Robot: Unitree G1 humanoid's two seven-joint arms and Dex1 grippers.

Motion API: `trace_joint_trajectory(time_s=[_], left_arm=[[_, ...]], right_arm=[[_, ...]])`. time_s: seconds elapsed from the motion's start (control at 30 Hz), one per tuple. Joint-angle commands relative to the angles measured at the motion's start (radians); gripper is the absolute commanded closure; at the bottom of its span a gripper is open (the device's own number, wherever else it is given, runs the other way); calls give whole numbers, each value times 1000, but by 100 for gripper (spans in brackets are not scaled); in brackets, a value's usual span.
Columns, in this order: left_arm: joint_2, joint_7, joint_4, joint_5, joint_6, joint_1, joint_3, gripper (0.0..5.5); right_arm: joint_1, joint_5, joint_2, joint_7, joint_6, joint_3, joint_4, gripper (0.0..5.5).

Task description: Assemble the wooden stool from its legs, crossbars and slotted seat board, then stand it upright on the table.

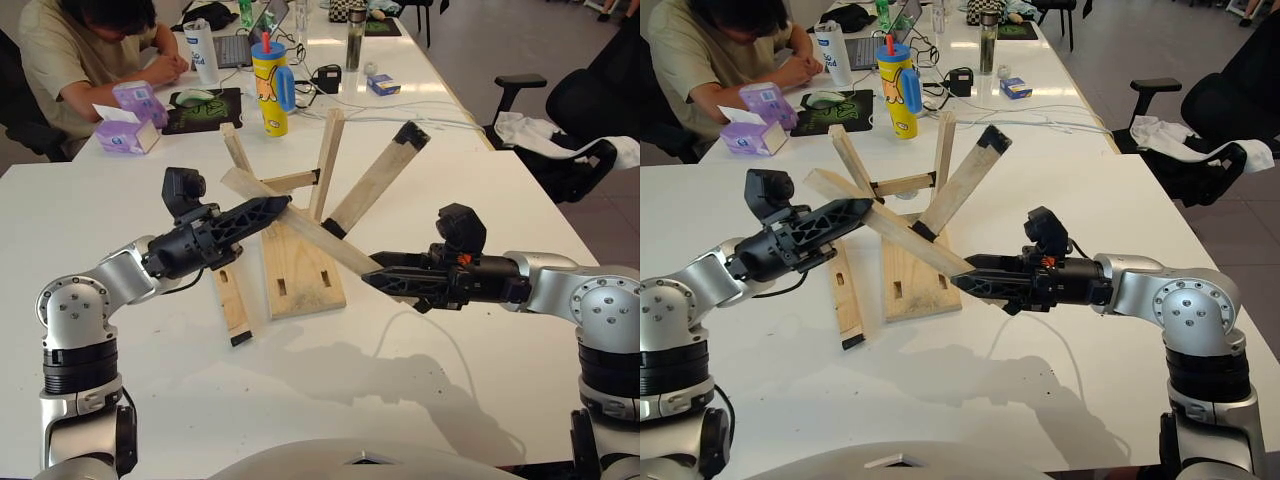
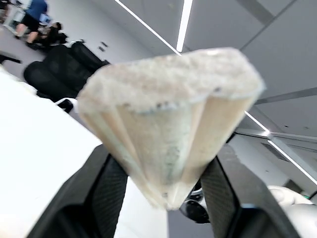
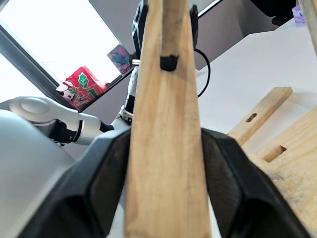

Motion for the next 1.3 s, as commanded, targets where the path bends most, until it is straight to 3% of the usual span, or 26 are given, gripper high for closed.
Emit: trace_joint_trajectory(time_s=[0.03,0.13,0.27,0.47,0.93,1.3], left_arm=[[58,-28,54,70,-30,16,61,345],[123,-74,100,131,-53,19,117,345],[241,-165,179,198,-59,-27,169,345],[323,-258,238,299,-86,-182,99,345],[294,-389,191,482,-141,-172,9,345],[228,-410,118,645,-291,-89,-51,345]], right_arm=[[44,-85,-20,-12,-48,9,-22,246],[93,-367,-54,6,-240,132,-87,246],[113,-1013,-165,49,-709,527,-107,246],[106,-1455,-59,-99,-1112,762,171,246],[-12,-1664,111,-213,-1395,742,509,246],[-48,-1672,96,-160,-1443,661,619,246]])
